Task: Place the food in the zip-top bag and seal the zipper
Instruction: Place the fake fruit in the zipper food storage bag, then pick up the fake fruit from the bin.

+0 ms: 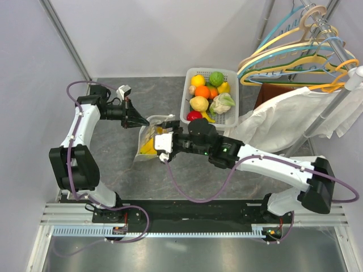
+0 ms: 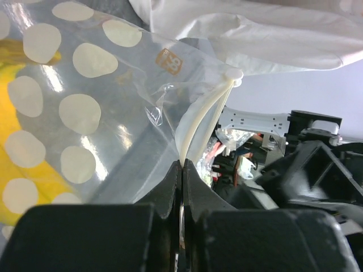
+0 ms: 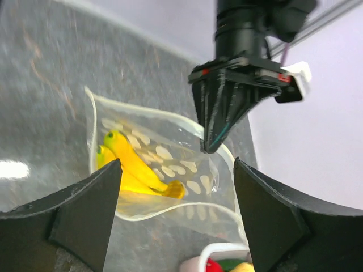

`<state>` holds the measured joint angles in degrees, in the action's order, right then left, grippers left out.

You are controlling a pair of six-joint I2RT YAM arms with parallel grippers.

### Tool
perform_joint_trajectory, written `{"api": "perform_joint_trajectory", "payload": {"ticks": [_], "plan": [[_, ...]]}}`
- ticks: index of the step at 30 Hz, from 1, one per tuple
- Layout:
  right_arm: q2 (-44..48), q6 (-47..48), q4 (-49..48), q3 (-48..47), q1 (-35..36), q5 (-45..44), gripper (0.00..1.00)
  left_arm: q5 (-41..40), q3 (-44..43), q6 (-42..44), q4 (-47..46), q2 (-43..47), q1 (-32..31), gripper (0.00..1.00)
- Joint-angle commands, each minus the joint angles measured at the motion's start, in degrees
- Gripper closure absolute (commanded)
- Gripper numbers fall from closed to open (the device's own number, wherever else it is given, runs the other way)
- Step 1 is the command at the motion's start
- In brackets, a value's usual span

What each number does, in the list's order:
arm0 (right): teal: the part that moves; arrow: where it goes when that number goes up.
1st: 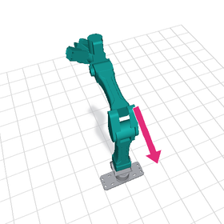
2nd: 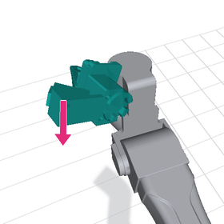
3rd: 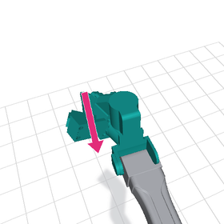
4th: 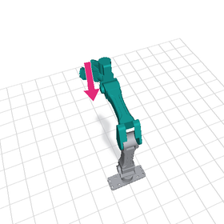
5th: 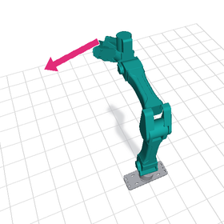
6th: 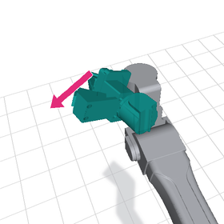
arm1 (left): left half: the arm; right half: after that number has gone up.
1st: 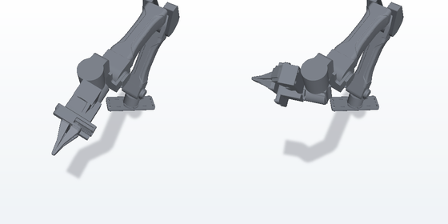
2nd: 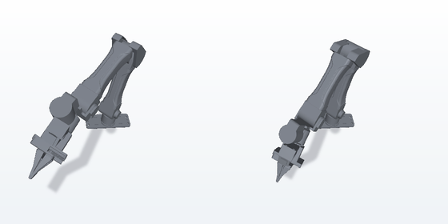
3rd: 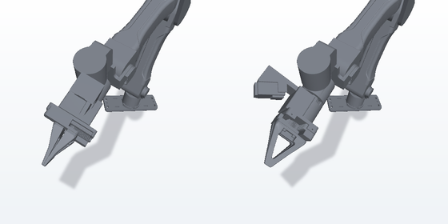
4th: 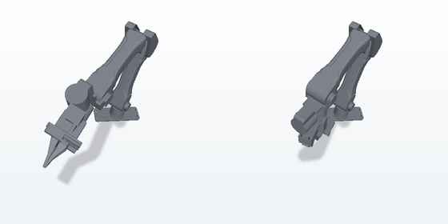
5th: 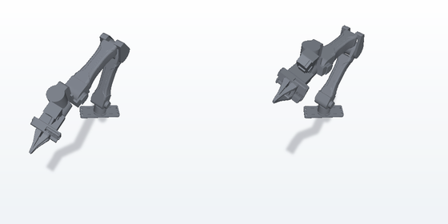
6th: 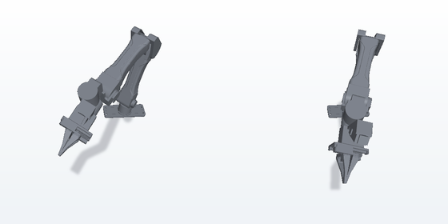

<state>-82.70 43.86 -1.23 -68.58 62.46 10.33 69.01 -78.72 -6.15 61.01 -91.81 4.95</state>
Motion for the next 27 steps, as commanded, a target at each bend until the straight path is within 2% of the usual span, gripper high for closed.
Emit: {"api": "perform_joint_trajectory", "payload": {"ticks": [1,4,8,16,20,23,27], "plan": [[3.59,-15.26,1.06,-2.7,-1.71,1.1,0.15,-1.17,-2.58,-2.96,-4.66,0.58,2.95,0.98],[2.98,-28.09,2.64,-6.03,-8.55,1.97,0.15,-3.26,-4.95,-5.27,-7.31,1.1,4.01,0.98],[1.49,-36.11,4.31,-9.2,-14.28,0.84,0.15,-6.25,-9.24,-6.5,-9.16,4.09,4.19,0.98],[-1.06,-39.99,8.52,-10.61,-20.35,-4.79,0.16,-17.15,-20.15,-1.5,-3.89,4.54,4.72,0.98],[-4.66,-38.07,11.42,-12.28,-21.58,-9.7,0.16,-20.23,-15.78,-1.93,-5.9,4.1,4.72,0.98],[-8.7,-36.83,13.97,-14.39,-23.6,-9.89,0.16,-23.74,-13.23,-1.76,-7.92,3.22,4.63,0.98],[-16.33,-36.38,19.06,-19.22,-25.63,-13.3,0.16,-26.64,-8.92,-3.07,-14.41,3.39,4.45,0.98]]}}
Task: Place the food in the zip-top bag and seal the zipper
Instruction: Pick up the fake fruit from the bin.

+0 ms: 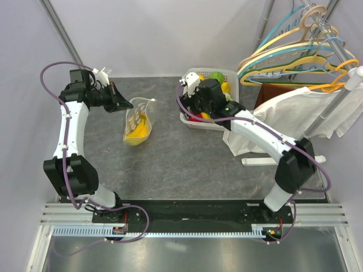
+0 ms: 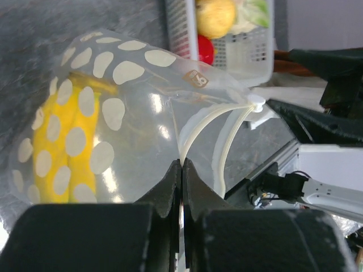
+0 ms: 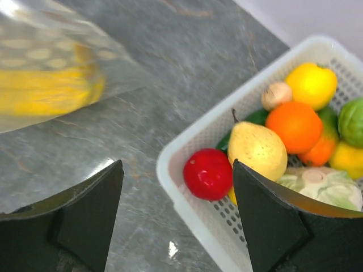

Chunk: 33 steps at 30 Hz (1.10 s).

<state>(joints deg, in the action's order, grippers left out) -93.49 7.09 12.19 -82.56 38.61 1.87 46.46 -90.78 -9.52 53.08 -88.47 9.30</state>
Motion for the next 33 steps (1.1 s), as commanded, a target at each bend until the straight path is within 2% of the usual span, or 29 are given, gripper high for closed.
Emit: {"api": "perform_joint_trajectory", "payload": {"ticks": [1,3,7,21,33], "plan": [[-6.43,0.29,5.66,-6.28,-2.57,-5.81,0.15,-4.35,4.03,-0.14,-7.54,0.22,-0.07,0.98],[-8.71,0.55,5.66,-7.08,-3.1,-6.87,0.14,-4.18,6.49,-0.94,-9.13,0.66,-0.33,0.98],[-12.76,1.34,4.87,-8.92,-3.54,-11.7,0.02,-2.87,8.87,-2.52,-11.07,0.22,-0.95,0.98],[-21.64,3.72,1.97,-12.01,-5.21,-17.68,0.02,-0.67,9.48,-1.73,-11.42,1.54,-2.09,0.98],[-25.07,5.21,-1.29,-11.65,-6.97,-17.69,0.02,0.48,9.13,-1.91,-11.42,1.45,-2.8,0.98]]}}
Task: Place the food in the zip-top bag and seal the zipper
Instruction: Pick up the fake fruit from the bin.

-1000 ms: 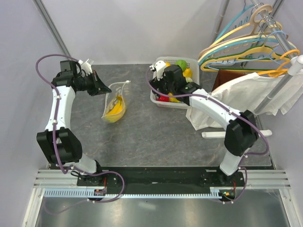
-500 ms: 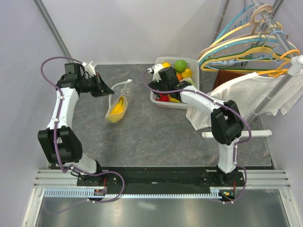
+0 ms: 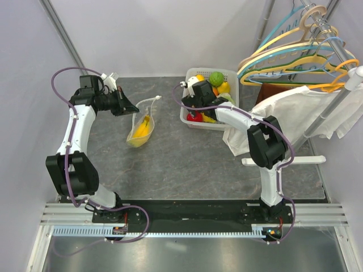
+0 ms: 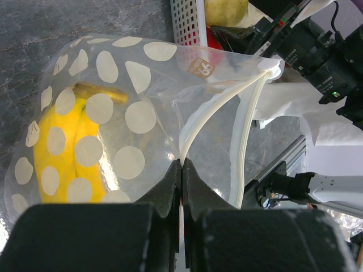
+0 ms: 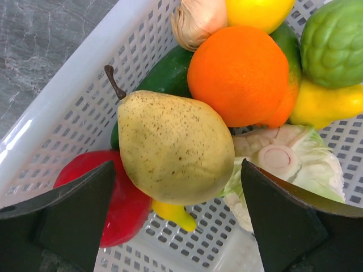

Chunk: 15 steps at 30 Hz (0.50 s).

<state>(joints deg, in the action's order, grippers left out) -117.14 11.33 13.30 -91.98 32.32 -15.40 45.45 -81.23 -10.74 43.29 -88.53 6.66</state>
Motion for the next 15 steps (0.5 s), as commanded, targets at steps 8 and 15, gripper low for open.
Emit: {"api": "perform_joint_trajectory", "payload": {"ticks": [8,15], "plan": [[2.78,-1.13,-1.61,-1.18,-1.64,4.84,0.27,0.95,-0.33,-0.68,-1.72,1.34,-0.06,0.98],[9.64,-5.09,0.58,-0.3,-1.82,9.41,0.52,0.69,-0.24,-1.3,-1.63,0.73,-0.15,0.98]]}}
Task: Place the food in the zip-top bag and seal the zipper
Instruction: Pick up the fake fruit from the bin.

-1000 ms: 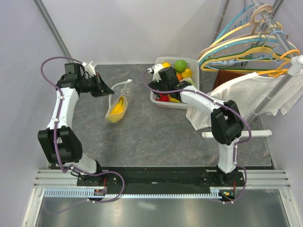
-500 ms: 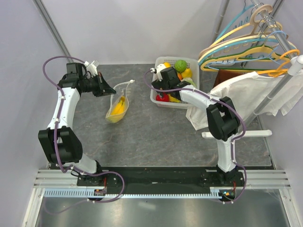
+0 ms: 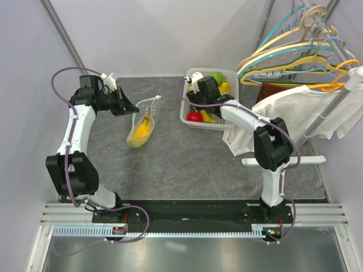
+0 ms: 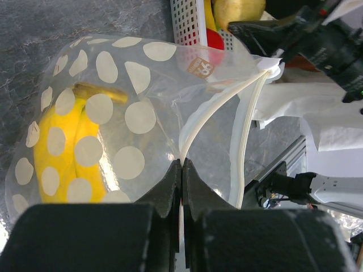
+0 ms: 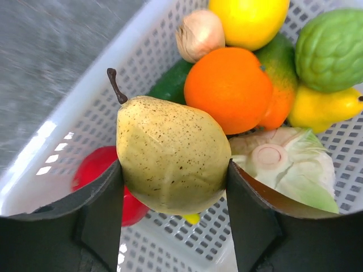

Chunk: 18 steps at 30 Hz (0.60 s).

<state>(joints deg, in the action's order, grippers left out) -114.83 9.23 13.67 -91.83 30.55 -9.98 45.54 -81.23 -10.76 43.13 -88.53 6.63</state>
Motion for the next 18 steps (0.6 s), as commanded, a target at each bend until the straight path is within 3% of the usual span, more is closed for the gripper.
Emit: {"api": "perform_joint_trajectory", "payload": {"ticks": [1,6,10,18], "plan": [[8.12,-3.34,0.48,-0.45,0.13,4.7,0.53,0.34,-0.24,-1.36,-1.47,0.64,-0.04,0.98],[14.88,-8.34,1.45,-0.89,0.13,14.09,0.55,-0.19,0.11,-1.72,-1.56,0.03,-0.04,0.98],[19.98,-14.74,-1.88,0.25,0.65,26.73,0.55,-0.28,0.02,-1.98,-1.48,-0.24,-0.04,0.98],[24.3,-24.96,-19.46,2.8,8.19,36.34,0.56,1.83,0.02,-3.47,-1.48,-1.03,-0.13,0.98]]}}
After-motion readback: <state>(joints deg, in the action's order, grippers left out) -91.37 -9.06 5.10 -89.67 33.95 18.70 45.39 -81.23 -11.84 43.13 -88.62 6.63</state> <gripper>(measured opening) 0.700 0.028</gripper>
